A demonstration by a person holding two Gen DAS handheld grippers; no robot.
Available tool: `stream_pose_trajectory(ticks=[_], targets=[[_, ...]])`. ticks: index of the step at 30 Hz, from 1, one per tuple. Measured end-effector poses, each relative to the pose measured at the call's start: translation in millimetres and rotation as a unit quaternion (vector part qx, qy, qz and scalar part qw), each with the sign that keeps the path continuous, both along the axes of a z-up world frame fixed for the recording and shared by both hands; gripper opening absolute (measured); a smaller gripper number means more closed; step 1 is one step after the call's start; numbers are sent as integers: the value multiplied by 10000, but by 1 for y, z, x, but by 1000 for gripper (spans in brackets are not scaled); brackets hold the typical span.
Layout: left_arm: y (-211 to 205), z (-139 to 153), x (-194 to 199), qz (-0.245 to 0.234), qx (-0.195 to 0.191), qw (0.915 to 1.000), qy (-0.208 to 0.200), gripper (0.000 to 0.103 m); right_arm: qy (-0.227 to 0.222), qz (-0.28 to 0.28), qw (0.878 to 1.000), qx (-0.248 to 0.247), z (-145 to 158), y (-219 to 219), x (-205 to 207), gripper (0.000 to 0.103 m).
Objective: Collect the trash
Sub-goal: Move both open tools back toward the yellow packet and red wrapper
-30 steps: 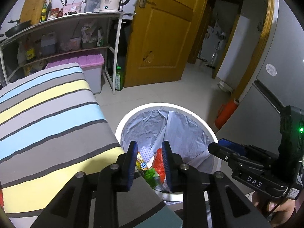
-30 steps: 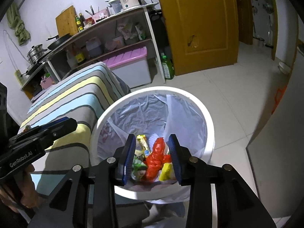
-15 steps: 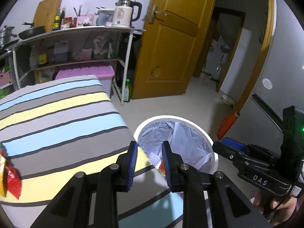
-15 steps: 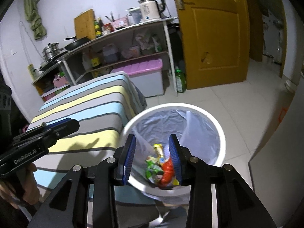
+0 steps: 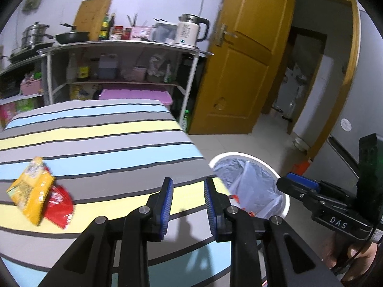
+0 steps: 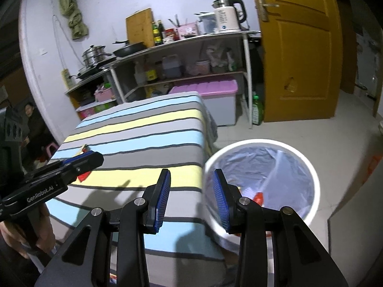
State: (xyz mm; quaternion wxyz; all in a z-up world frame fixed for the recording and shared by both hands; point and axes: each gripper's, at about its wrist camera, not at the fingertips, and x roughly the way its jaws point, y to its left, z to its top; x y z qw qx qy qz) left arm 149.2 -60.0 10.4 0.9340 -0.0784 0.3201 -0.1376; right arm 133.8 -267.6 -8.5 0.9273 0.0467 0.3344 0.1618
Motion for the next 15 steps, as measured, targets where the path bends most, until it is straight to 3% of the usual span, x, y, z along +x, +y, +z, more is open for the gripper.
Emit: stream_pose_trajectory(ticks=[11, 15], targets=[[80, -3, -24, 863, -21, 9963, -29, 27, 31, 654, 9979, -24, 1, 60, 2, 41], [105, -7, -30, 1112, -95, 9938, 5, 36, 63, 896, 9960, -25, -1, 82, 7, 41]])
